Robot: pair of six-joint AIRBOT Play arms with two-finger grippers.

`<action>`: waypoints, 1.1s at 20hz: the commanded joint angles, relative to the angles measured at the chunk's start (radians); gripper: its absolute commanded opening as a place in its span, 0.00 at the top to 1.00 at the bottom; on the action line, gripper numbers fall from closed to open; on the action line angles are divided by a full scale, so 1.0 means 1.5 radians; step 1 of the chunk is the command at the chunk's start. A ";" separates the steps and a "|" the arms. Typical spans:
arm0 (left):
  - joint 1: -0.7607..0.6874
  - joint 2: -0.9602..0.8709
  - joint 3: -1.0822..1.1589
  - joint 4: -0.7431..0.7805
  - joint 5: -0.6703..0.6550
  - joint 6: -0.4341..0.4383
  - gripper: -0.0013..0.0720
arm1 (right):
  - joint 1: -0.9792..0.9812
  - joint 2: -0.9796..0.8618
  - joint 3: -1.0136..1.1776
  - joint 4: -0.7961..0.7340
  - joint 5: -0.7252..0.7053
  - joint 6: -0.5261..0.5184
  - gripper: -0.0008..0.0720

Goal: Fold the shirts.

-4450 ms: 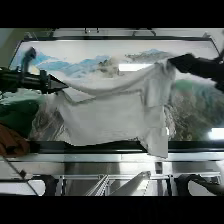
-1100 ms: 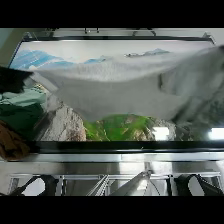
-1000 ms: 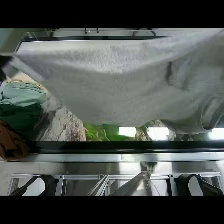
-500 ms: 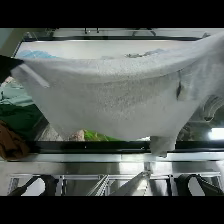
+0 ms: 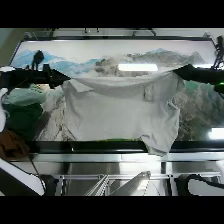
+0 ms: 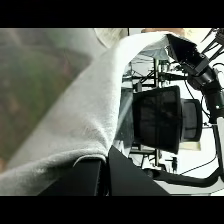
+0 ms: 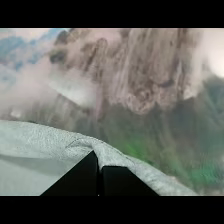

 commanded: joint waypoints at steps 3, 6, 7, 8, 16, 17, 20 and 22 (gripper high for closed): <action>-0.023 -0.241 0.246 0.016 0.037 -0.063 0.97 | 0.007 -0.192 0.065 0.061 -0.039 -0.042 0.97; -0.021 -0.264 0.278 0.032 0.048 -0.063 0.97 | -0.014 -0.203 0.071 0.030 -0.013 -0.045 0.97; -0.019 -0.262 0.266 0.071 0.050 -0.064 0.97 | -0.024 -0.203 0.071 0.009 0.010 -0.039 0.97; -0.019 -0.262 0.251 0.111 0.050 -0.071 0.97 | -0.034 -0.205 0.071 -0.014 0.040 -0.030 0.97; -0.018 -0.262 0.283 0.172 0.000 -0.070 0.90 | -0.042 -0.227 0.041 -0.082 0.080 -0.016 0.96; -0.016 -0.261 0.300 0.172 -0.019 -0.078 0.74 | -0.043 -0.223 0.041 -0.096 0.081 -0.007 0.95; -0.003 -0.250 0.295 0.172 -0.048 -0.126 0.65 | -0.043 -0.211 0.041 -0.136 0.083 0.023 0.62; 0.014 -0.218 0.248 0.172 -0.049 -0.127 0.65 | -0.043 -0.196 0.043 -0.177 0.097 0.049 0.55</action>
